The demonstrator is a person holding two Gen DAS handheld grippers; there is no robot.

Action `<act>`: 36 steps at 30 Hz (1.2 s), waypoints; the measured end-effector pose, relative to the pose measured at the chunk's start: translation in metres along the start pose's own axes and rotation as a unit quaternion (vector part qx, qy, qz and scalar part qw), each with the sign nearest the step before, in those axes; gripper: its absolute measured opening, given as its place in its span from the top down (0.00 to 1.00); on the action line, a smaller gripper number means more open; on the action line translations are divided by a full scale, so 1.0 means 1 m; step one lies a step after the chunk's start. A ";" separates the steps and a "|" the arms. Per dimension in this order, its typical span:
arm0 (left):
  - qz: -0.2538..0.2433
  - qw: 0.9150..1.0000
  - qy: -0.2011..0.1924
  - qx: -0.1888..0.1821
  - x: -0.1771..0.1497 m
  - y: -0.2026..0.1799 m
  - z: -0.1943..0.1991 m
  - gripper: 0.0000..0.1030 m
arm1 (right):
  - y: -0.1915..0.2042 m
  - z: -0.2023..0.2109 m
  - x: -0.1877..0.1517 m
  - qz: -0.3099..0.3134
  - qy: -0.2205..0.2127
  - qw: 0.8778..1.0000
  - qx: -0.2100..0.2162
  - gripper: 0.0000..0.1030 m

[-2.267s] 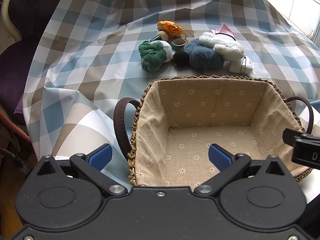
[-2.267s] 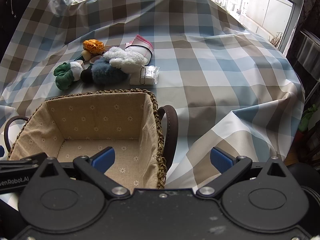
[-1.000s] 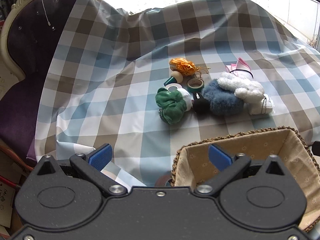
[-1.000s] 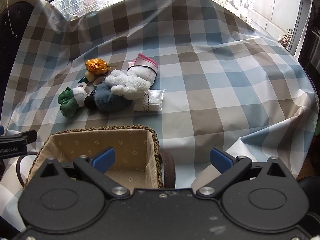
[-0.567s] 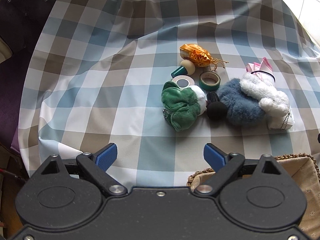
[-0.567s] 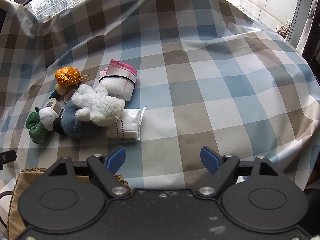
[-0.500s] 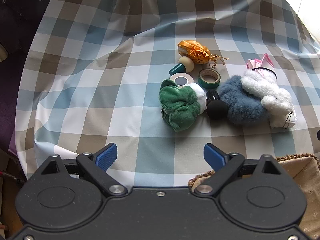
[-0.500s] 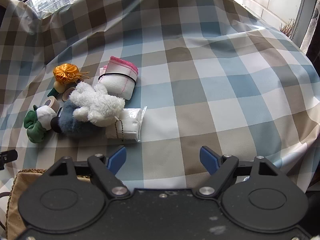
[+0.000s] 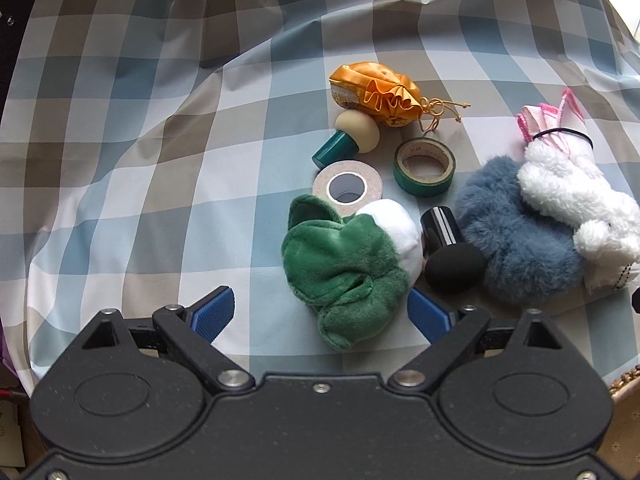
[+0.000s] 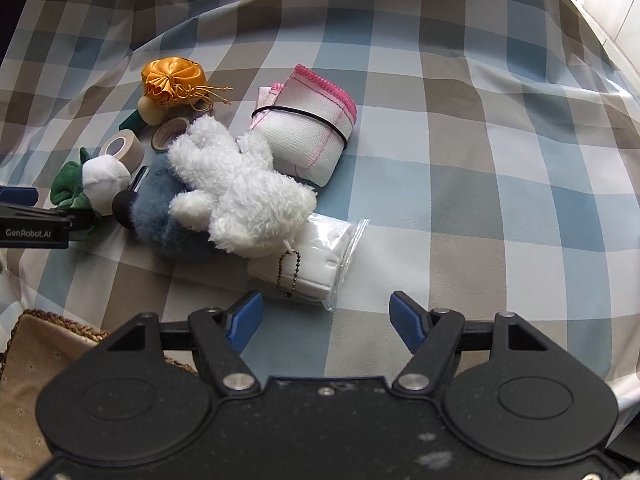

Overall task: Organize soft objects
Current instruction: 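Reach the left tool to the green plush while the right tool reaches the cotton pad packet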

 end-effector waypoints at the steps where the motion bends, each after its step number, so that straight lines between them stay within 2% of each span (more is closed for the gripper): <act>1: 0.002 1.000 0.002 -0.002 0.002 0.002 -0.003 0.10 | 0.001 -0.004 0.004 0.004 0.005 1.000 0.007 0.33; 5: 0.016 1.000 0.008 -0.018 0.005 0.006 -0.010 0.07 | 0.010 -0.021 0.022 0.021 0.023 0.999 0.027 0.33; 9: 0.009 1.000 0.006 -0.020 0.006 0.002 -0.016 0.06 | 0.014 -0.038 0.033 0.035 0.025 0.999 0.004 0.32; 10: 0.007 1.000 0.005 -0.021 0.006 0.000 -0.018 0.06 | 0.011 -0.041 0.035 0.033 0.026 0.999 0.005 0.36; 11: 0.006 1.000 0.005 -0.022 0.007 -0.001 -0.020 0.06 | 0.007 -0.043 0.036 0.027 0.026 0.999 0.013 0.41; 13: 0.006 1.000 0.006 -0.022 0.008 -0.003 -0.024 0.06 | -0.004 -0.043 0.036 0.002 0.019 1.000 0.015 0.44; 16: 0.012 1.000 0.015 -0.018 0.010 -0.002 -0.034 0.06 | -0.028 -0.043 0.032 -0.038 -0.005 0.999 -0.014 0.43; 19: 0.025 0.999 0.029 -0.024 0.010 0.002 -0.045 0.02 | -0.051 -0.045 0.024 -0.085 -0.021 0.996 0.003 0.43; 22: 0.054 0.997 0.038 -0.050 0.009 0.012 -0.051 0.02 | -0.053 -0.045 0.019 -0.088 -0.040 0.995 0.013 0.42; 24: 0.060 0.996 0.035 -0.063 0.008 0.016 -0.052 0.02 | -0.049 -0.047 0.018 -0.080 -0.045 0.996 0.009 0.38; 26: 0.048 0.997 0.026 -0.062 0.005 0.013 -0.051 0.02 | -0.043 -0.048 0.018 -0.068 -0.045 0.997 0.011 0.27; 29: 0.048 0.996 0.028 -0.068 0.007 0.015 -0.052 0.02 | -0.035 -0.052 0.020 -0.048 -0.039 0.998 0.010 0.18; 31: 0.049 0.996 0.034 -0.070 0.009 0.015 -0.053 0.03 | -0.032 -0.052 0.020 -0.040 -0.037 0.998 0.005 0.18; 33: 0.052 0.995 0.035 -0.075 0.010 0.016 -0.051 0.06 | -0.033 -0.051 0.020 -0.040 -0.039 0.998 -0.003 0.25; 35: 0.053 0.995 0.028 -0.083 0.010 0.017 -0.046 0.21 | -0.036 -0.046 0.018 -0.045 -0.043 0.998 -0.006 0.42; 36: 0.052 0.994 0.023 -0.089 0.010 0.016 -0.042 0.26 | -0.038 -0.044 0.017 -0.049 -0.046 0.998 0.000 0.42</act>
Point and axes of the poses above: each gripper's, at about its wrist camera, not at the fingertips, and z roughly against the way its jaws point, y to its left, x to its top, the point moved 2 cm from there along -z, roughly the way its jaws point, and after that the axes turned 6 degrees about z, right-handed, at the moved point
